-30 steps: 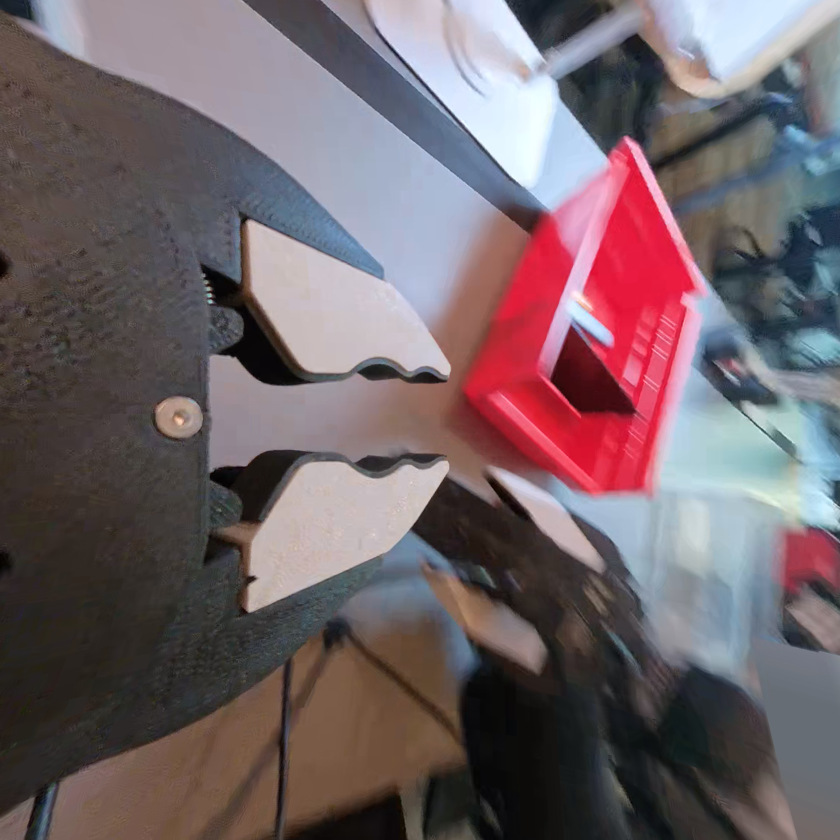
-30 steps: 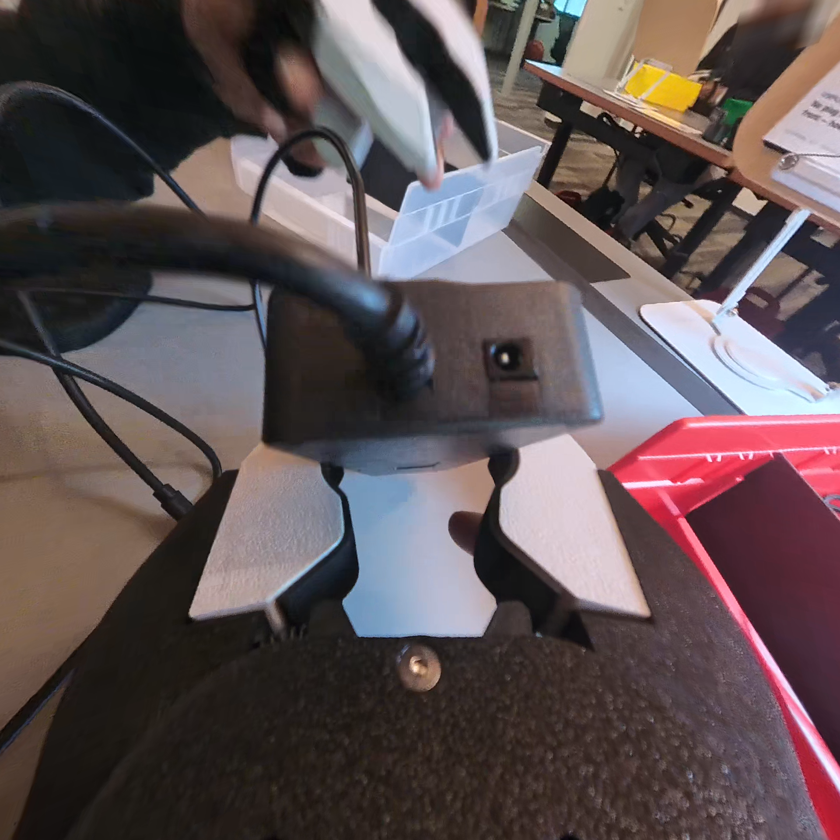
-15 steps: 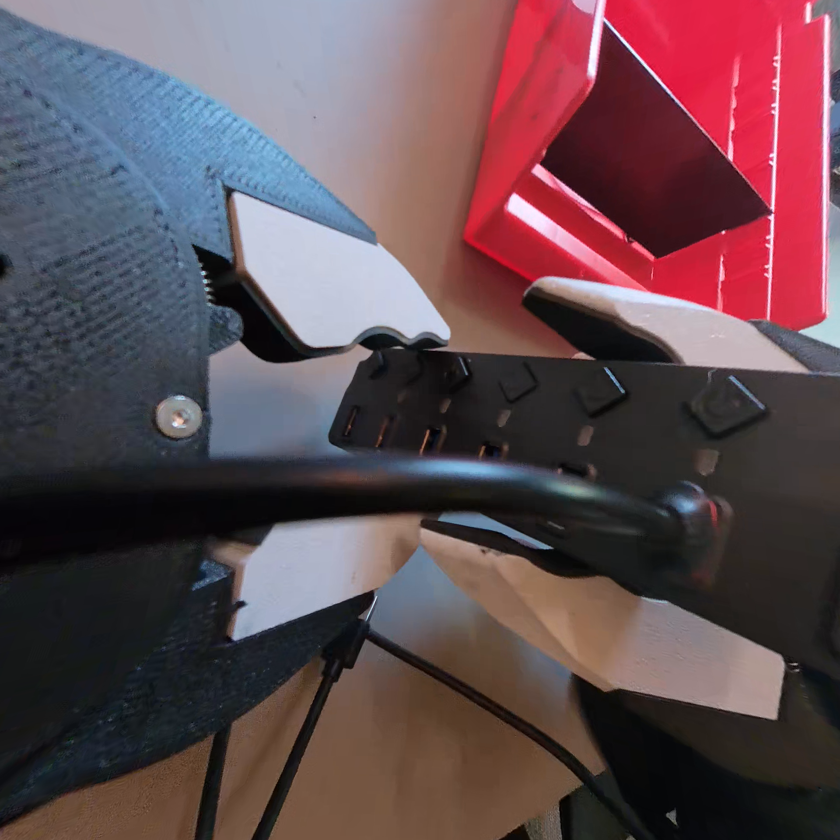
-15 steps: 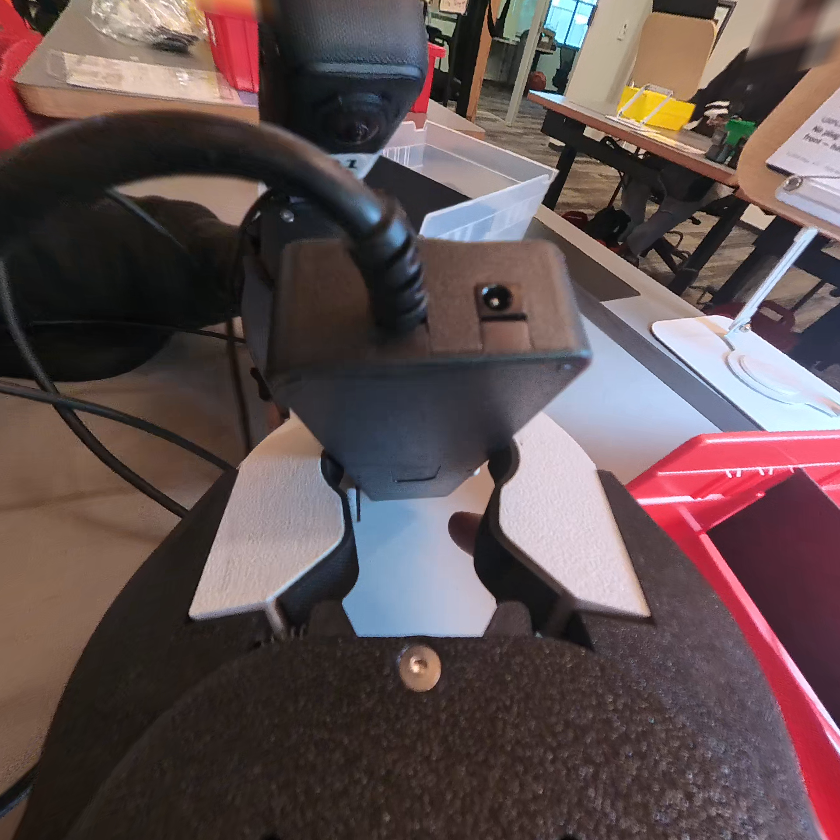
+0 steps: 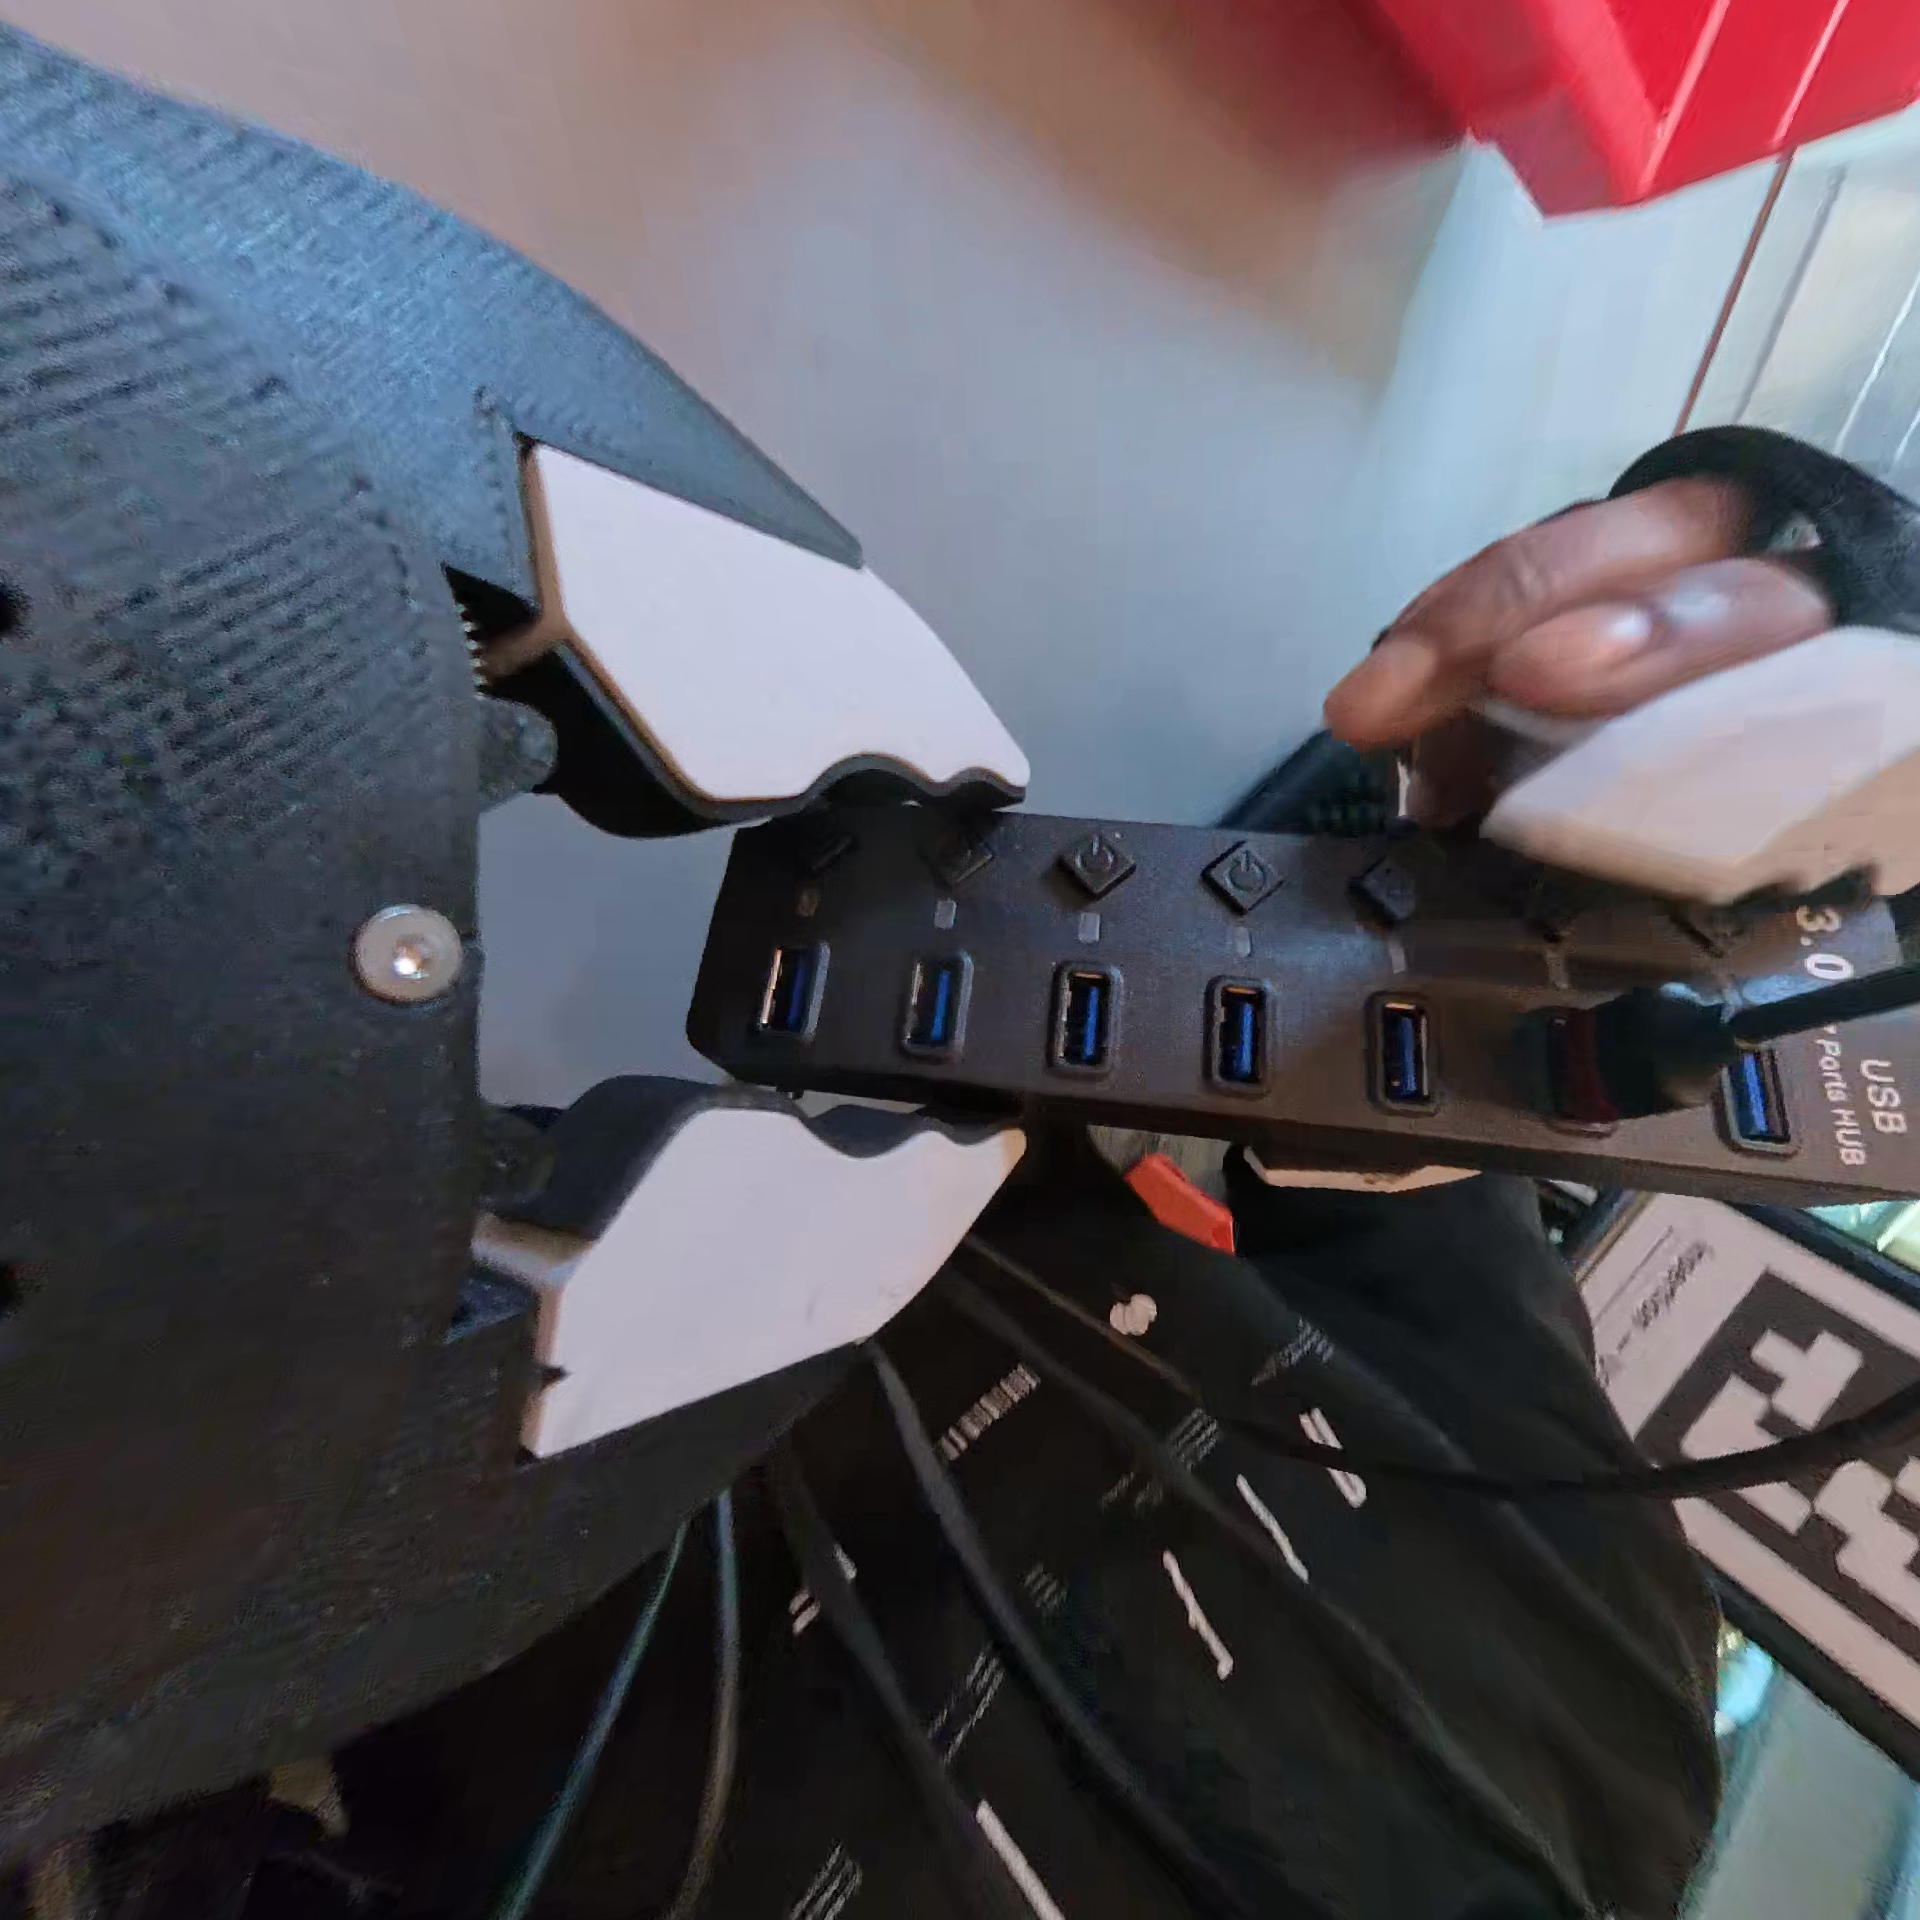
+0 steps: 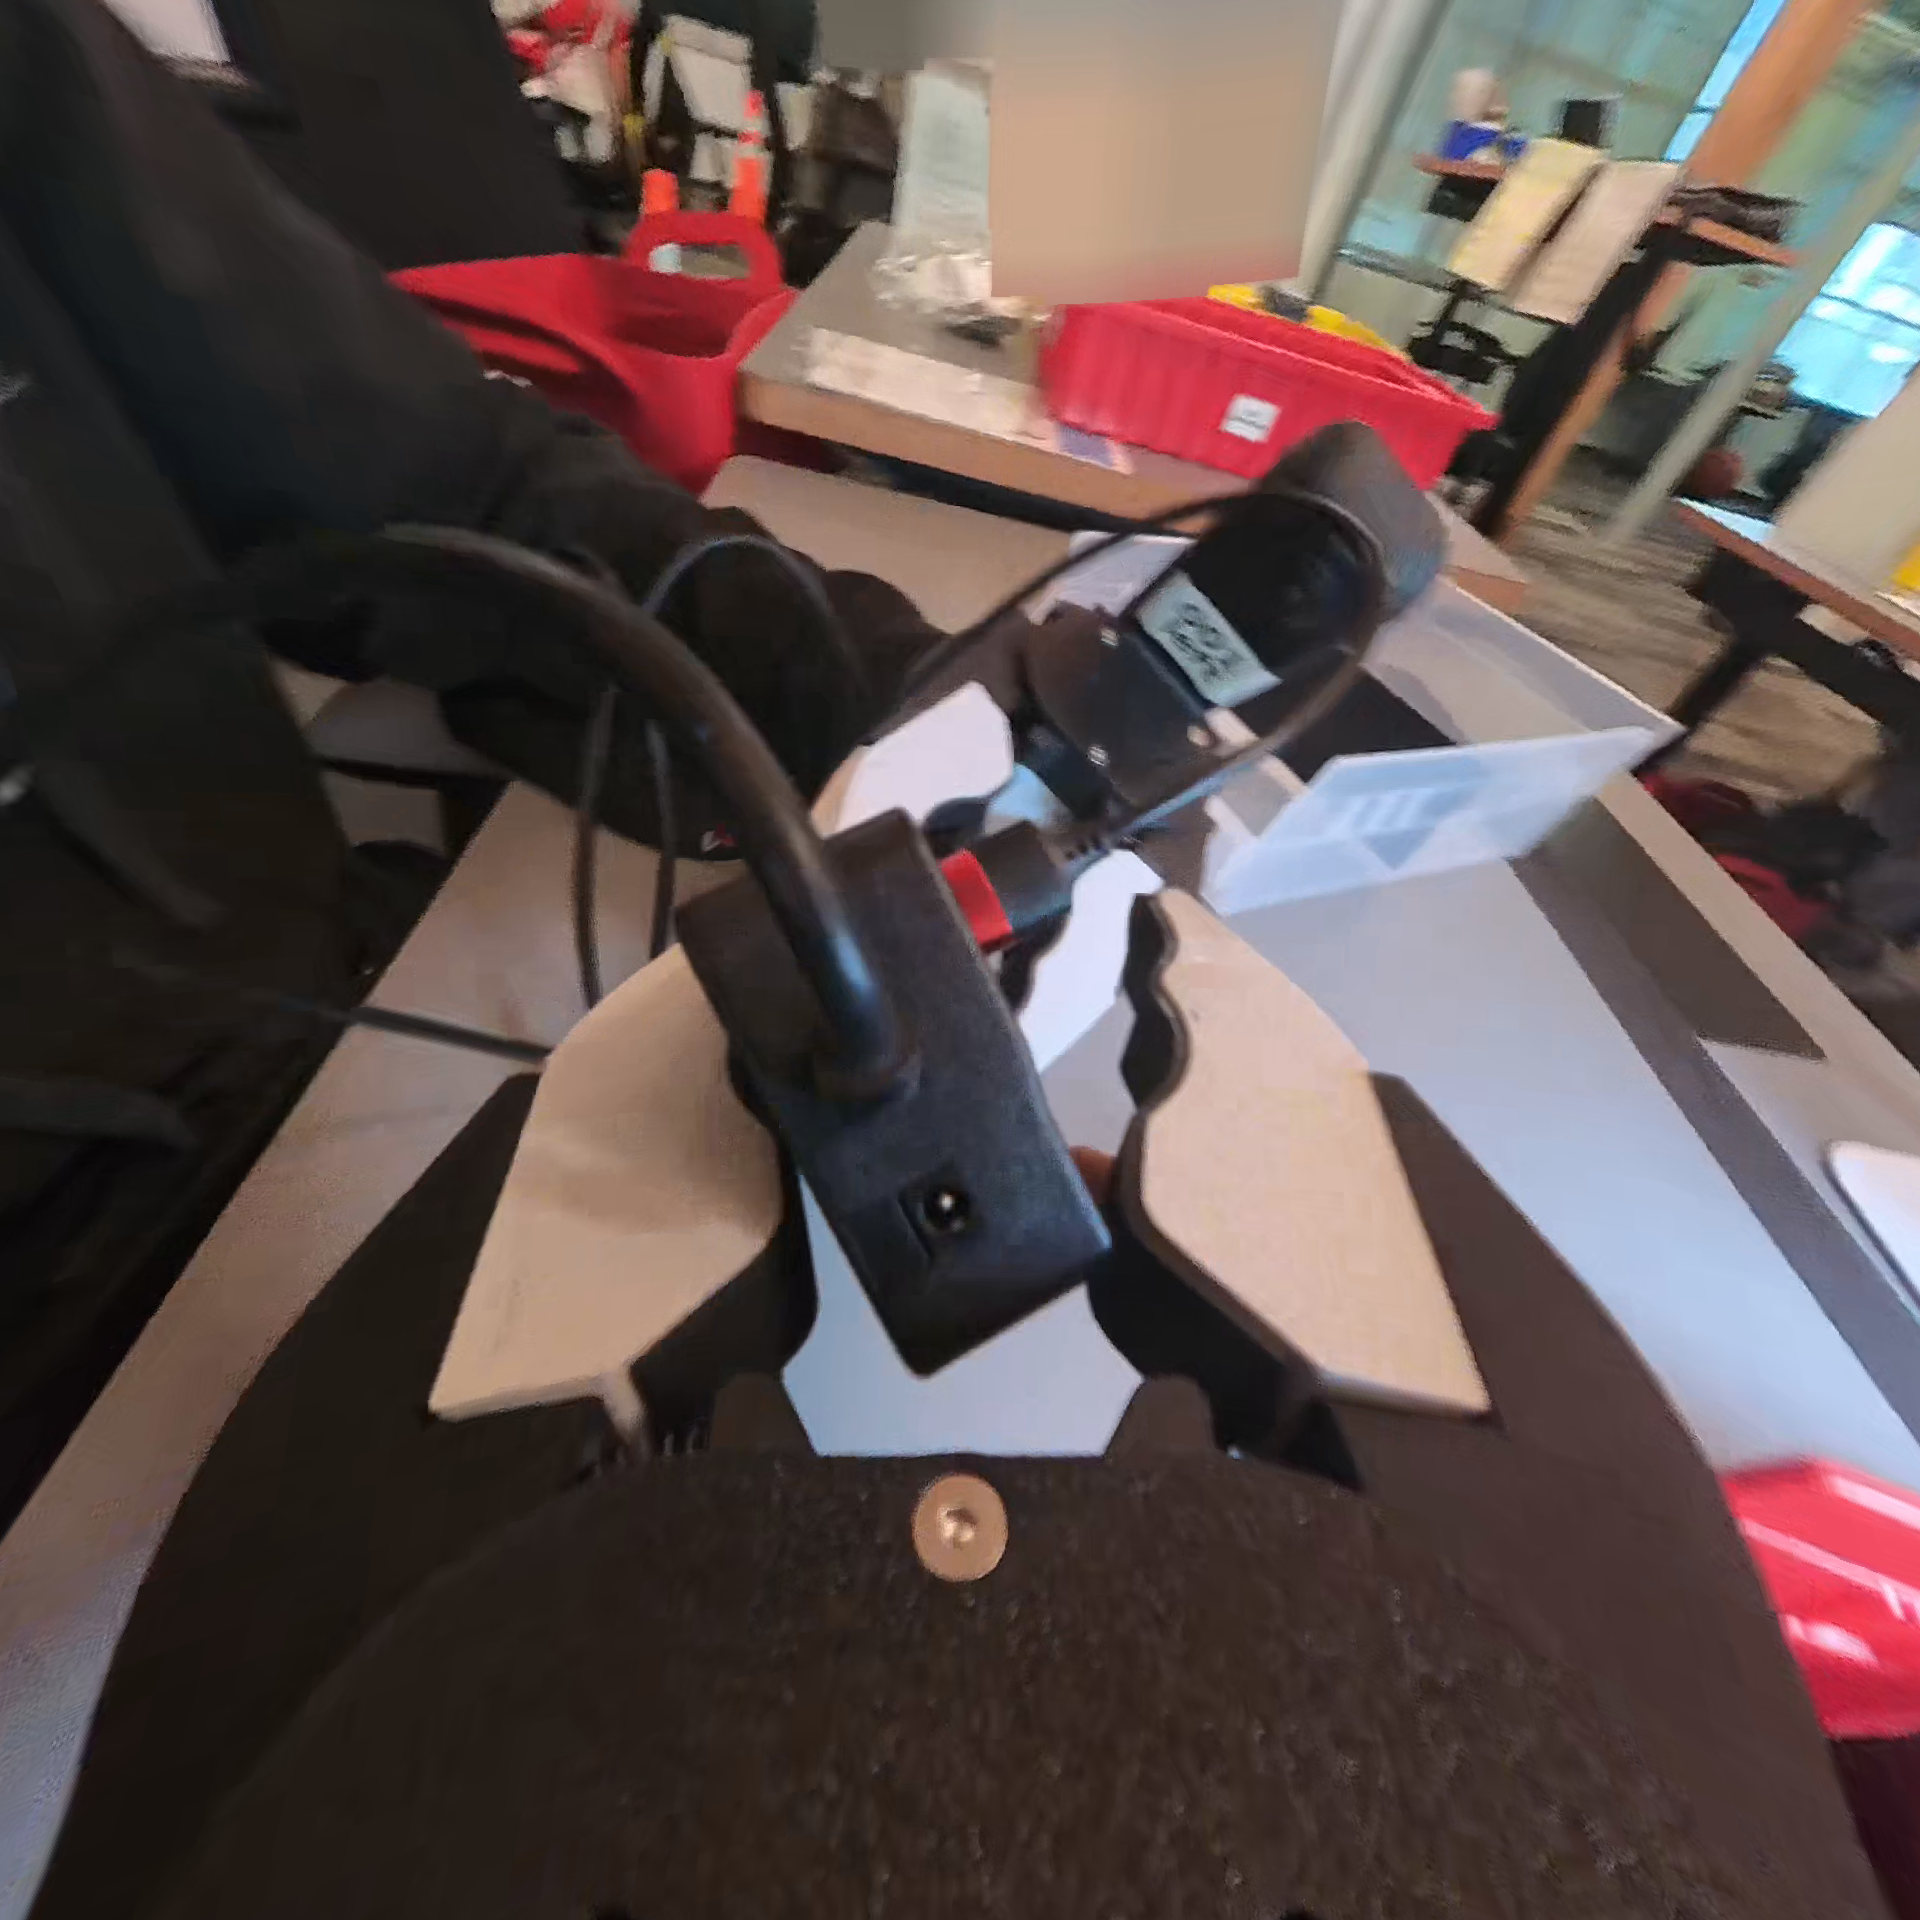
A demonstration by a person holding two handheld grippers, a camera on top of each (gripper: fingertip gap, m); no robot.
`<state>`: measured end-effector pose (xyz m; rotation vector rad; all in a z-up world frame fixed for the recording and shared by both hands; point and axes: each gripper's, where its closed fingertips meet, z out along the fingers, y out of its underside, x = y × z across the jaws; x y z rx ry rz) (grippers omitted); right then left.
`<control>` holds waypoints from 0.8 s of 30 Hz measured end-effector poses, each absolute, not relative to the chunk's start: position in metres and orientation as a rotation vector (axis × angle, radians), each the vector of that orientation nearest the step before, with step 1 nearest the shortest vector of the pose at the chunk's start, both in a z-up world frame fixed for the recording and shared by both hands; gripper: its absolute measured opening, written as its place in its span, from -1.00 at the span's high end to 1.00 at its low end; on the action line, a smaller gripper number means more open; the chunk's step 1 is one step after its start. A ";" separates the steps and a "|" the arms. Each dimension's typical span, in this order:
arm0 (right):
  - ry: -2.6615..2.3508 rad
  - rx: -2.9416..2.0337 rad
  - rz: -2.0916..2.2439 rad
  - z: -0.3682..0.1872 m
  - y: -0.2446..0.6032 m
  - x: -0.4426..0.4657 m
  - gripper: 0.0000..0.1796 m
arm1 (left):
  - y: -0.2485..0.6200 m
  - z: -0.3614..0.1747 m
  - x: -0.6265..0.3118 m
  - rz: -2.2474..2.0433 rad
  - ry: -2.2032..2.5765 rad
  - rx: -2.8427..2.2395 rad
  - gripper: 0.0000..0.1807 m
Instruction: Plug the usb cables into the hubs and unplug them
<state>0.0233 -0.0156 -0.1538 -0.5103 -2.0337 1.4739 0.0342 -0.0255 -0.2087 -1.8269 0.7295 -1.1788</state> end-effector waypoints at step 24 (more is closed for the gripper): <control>-1.959 -0.959 0.281 -0.015 0.248 -0.074 0.48 | -0.037 -0.152 -0.141 -0.051 0.068 -1.653 0.67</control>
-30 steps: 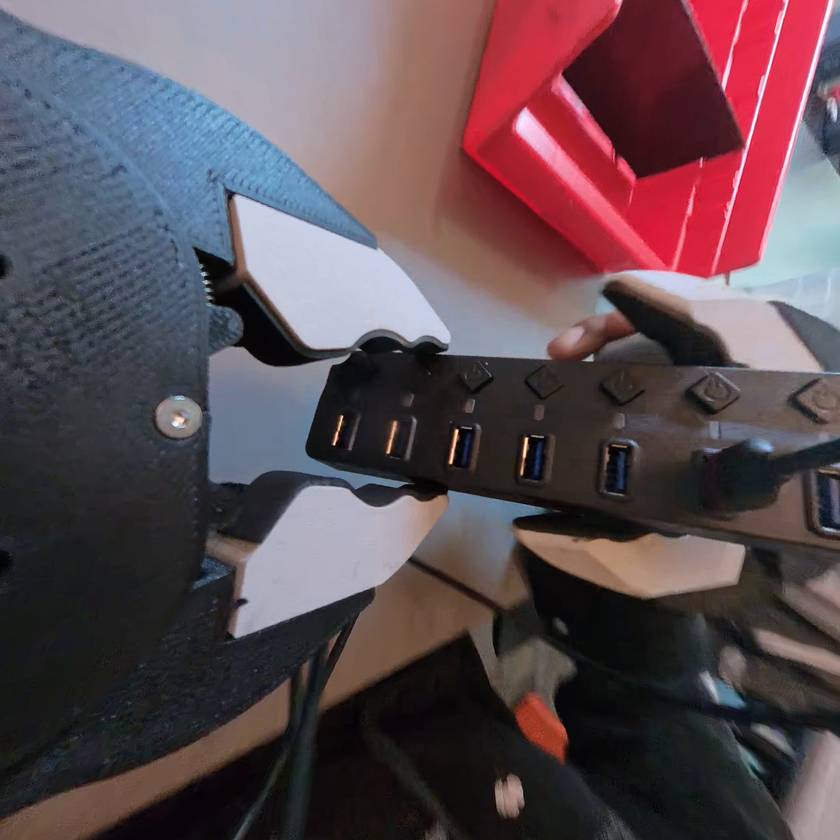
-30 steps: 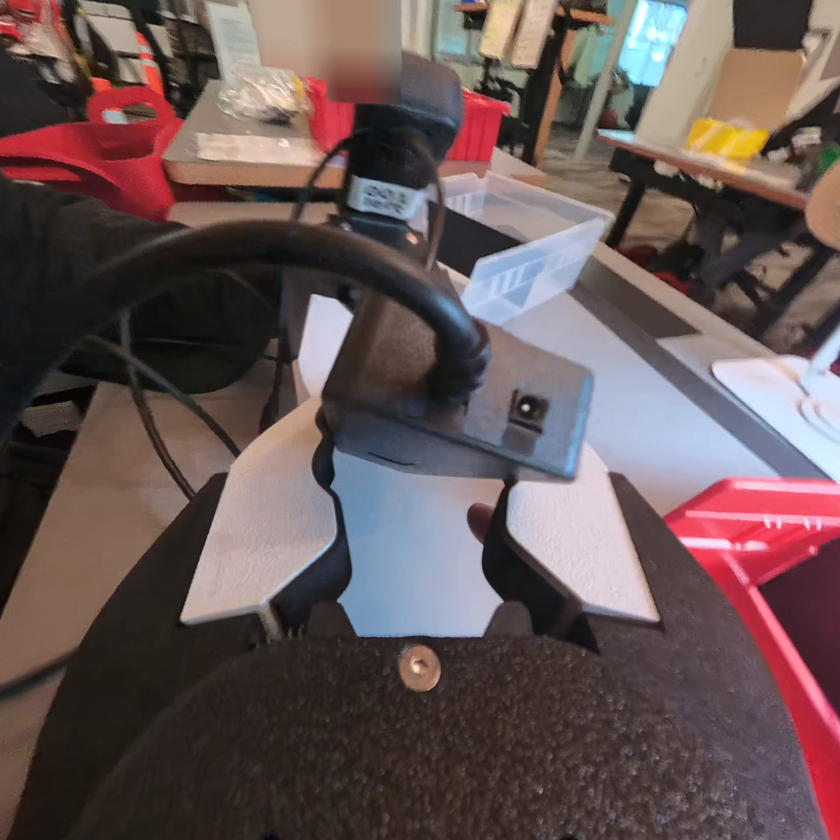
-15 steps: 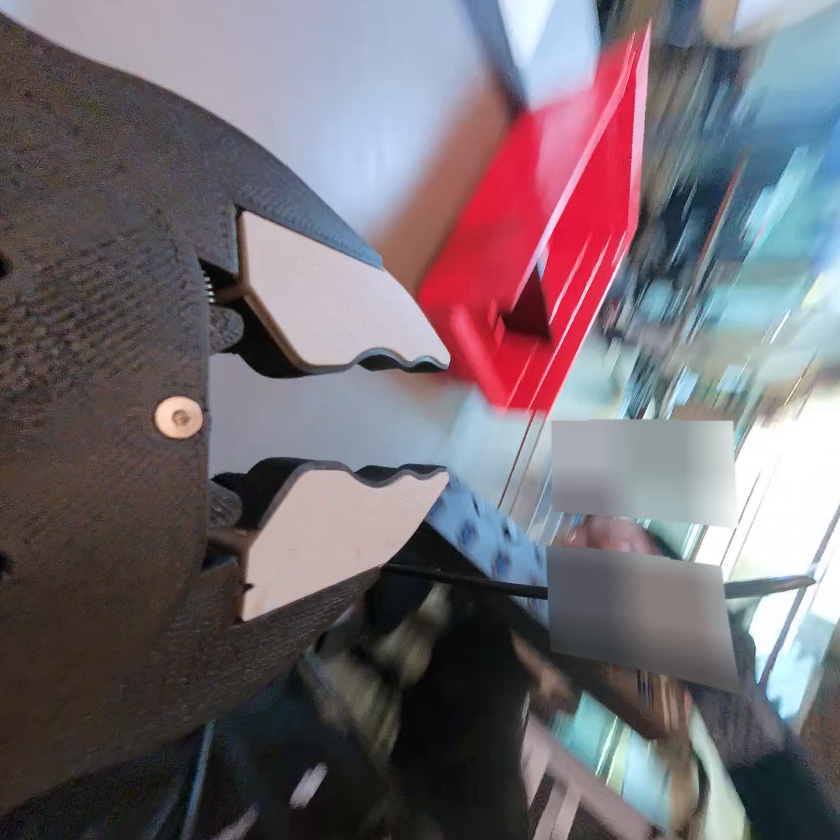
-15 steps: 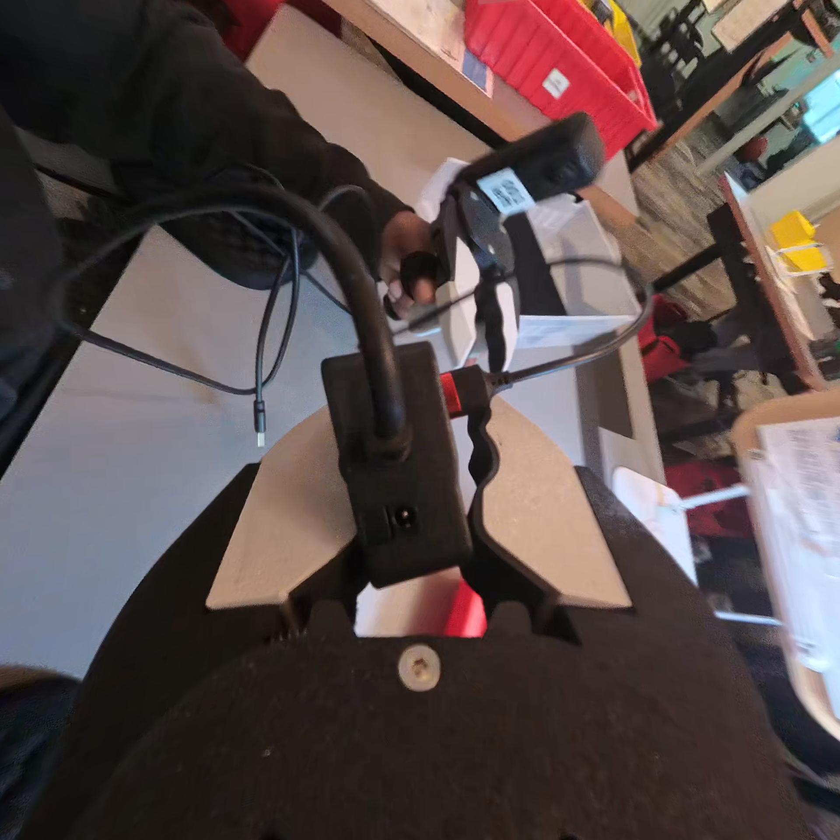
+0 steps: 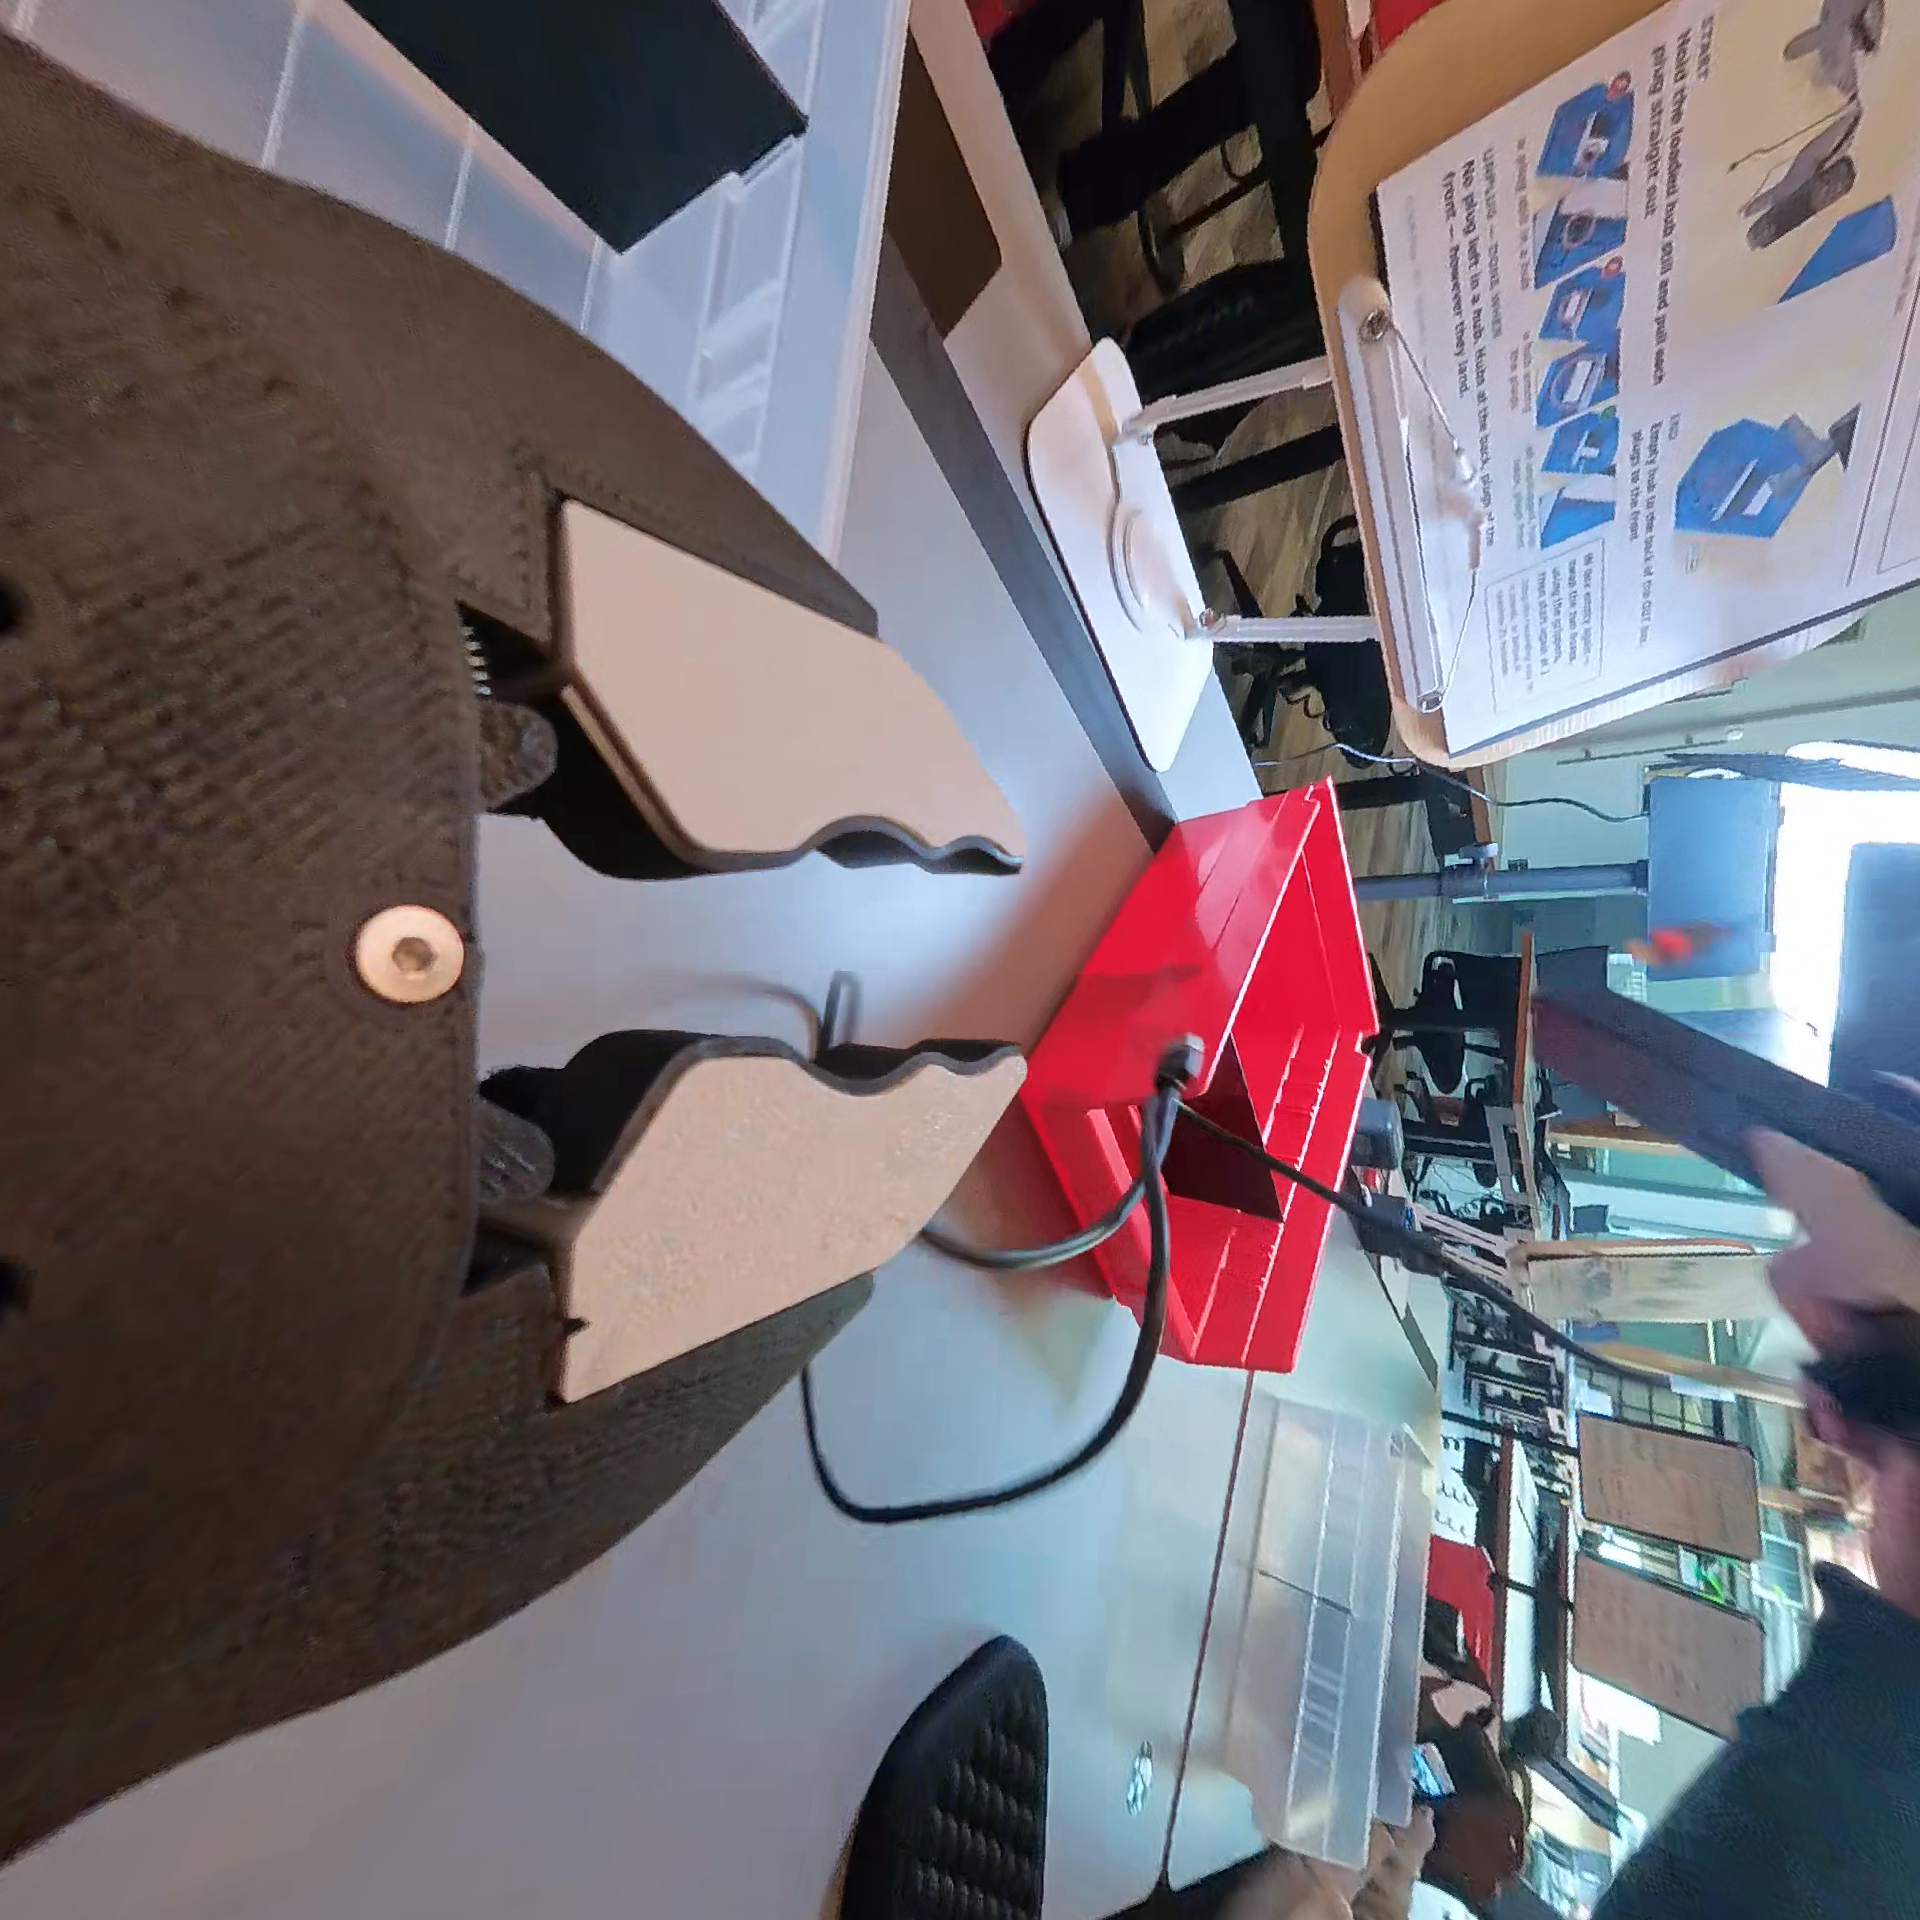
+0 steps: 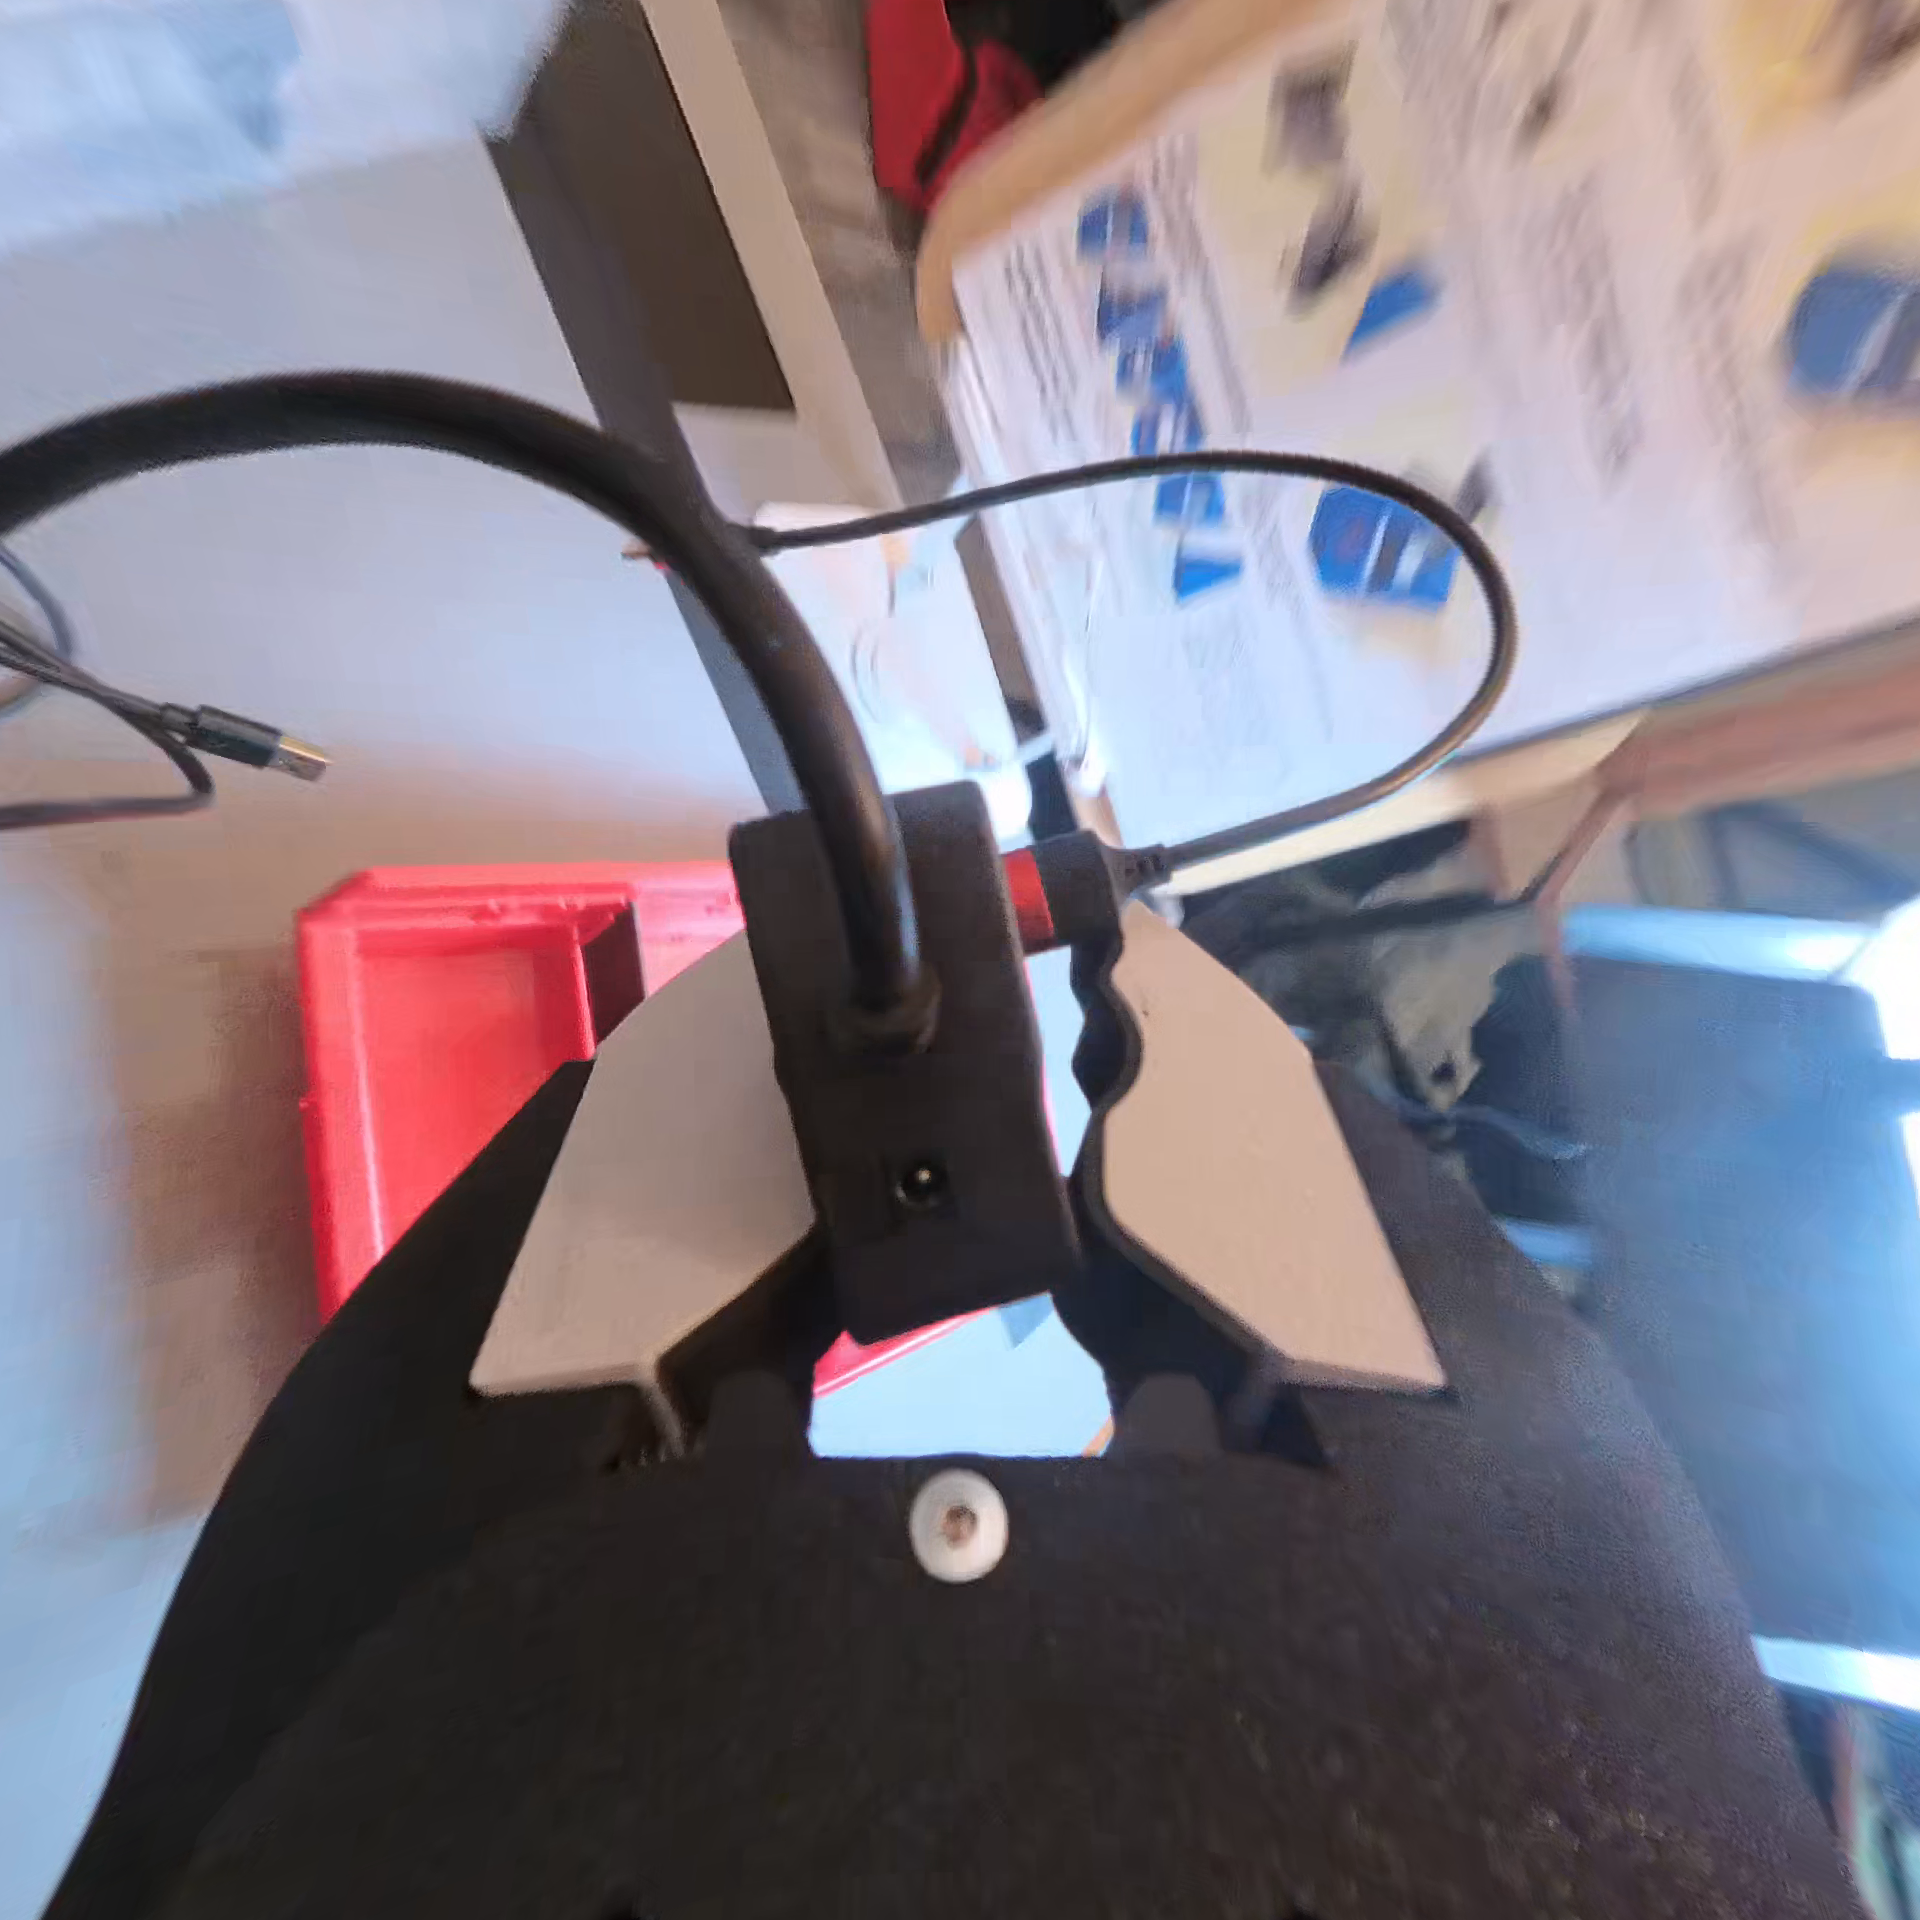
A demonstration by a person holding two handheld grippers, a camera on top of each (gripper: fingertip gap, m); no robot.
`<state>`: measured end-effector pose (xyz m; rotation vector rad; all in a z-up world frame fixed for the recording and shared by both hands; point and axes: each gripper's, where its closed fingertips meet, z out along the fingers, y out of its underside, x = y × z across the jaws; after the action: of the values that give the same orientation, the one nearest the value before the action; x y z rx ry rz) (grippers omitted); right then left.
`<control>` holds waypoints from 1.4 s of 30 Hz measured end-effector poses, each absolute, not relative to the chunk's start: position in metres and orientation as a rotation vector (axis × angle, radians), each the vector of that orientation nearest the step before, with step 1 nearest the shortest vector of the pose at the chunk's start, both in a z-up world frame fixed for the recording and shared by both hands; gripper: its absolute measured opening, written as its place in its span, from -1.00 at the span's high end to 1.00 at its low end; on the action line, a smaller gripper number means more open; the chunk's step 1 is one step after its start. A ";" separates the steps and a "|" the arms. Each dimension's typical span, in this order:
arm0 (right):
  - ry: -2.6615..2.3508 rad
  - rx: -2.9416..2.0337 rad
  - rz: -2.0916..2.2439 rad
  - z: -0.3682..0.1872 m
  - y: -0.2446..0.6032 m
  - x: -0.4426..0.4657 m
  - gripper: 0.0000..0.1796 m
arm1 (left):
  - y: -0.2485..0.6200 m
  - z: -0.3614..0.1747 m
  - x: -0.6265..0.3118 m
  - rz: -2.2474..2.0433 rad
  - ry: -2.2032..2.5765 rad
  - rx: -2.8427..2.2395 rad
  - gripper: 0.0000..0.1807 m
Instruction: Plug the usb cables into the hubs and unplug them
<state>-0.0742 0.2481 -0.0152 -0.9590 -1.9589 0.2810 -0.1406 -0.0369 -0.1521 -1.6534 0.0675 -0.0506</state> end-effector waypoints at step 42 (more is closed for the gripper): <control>-2.889 -0.646 -0.641 -0.276 0.107 -0.114 0.33 | -0.029 -0.193 -0.152 0.118 0.141 -1.810 0.73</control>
<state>-0.1144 0.1074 -0.2758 -0.6455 -2.8888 -0.6413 -0.1518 -0.0294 -0.1927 -1.8102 0.1413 0.1176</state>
